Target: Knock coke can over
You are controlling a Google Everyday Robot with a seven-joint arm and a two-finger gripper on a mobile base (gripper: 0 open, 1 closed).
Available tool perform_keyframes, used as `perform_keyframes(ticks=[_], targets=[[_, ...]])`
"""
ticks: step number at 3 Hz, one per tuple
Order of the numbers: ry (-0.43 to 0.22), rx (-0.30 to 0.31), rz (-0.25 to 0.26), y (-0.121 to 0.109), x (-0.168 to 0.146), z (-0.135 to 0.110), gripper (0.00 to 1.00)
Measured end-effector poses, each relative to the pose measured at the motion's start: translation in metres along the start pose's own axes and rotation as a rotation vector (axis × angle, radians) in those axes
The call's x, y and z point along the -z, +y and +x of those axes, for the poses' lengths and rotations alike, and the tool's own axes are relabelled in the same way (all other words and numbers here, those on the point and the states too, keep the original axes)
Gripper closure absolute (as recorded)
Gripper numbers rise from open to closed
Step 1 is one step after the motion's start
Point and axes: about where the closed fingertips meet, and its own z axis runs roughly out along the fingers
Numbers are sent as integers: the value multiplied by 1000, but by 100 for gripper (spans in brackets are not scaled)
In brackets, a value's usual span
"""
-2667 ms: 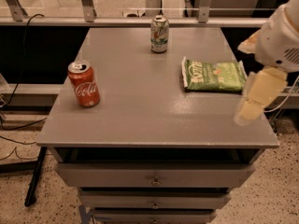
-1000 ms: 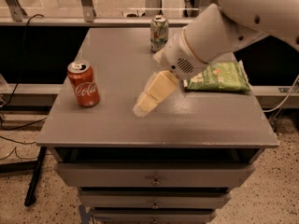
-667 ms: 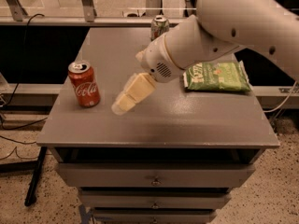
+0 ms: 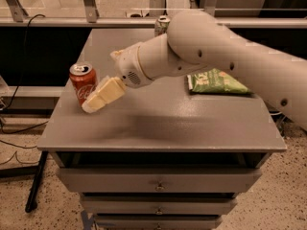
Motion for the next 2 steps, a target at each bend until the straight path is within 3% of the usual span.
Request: perform_keyframes(ticks=[1, 2], targets=[[-52, 1, -19, -1, -30, 0, 0], [-107, -34, -31, -4, -61, 2, 25]])
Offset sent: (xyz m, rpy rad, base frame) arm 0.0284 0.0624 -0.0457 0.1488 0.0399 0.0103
